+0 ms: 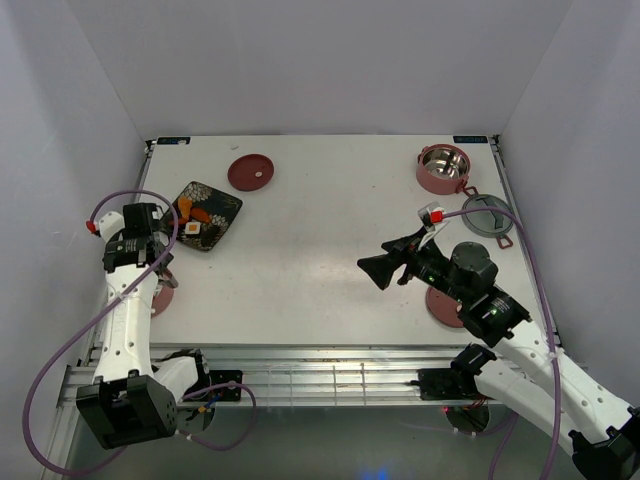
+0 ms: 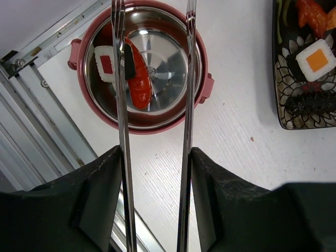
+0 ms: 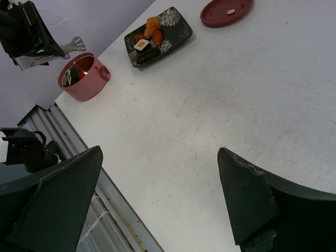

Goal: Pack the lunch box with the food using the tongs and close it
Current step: Adjust the fake food in the packing box.

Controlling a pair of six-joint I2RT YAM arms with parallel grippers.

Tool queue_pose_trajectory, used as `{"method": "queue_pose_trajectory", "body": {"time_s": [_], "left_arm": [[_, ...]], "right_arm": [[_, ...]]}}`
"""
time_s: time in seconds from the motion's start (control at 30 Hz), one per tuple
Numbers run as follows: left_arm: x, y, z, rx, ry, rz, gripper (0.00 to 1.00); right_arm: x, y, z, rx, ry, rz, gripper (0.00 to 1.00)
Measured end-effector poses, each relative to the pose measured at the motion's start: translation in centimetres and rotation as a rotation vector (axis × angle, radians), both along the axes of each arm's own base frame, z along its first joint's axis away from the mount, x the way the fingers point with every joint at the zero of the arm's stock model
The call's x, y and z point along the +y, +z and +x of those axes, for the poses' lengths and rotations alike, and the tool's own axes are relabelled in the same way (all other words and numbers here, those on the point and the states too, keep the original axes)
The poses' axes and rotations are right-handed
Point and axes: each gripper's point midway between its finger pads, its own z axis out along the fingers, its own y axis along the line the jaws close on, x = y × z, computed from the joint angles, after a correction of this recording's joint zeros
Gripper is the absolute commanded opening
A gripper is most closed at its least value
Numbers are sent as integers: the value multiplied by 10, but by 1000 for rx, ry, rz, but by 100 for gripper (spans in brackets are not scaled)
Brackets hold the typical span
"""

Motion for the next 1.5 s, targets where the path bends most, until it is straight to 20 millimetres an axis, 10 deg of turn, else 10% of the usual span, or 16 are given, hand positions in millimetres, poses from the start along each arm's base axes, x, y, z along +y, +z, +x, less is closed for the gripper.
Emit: {"method": "queue_pose_trajectory", "body": {"time_s": [1.1,1.5], "left_arm": [[-11,-15,-26,37,253,-116,52],[-9,-18,-22,61,224,-103,19]], "right_arm": [[-3,14,-8,-35,13,37,96],[-3,13,-8,-32,13,34,96]]}}
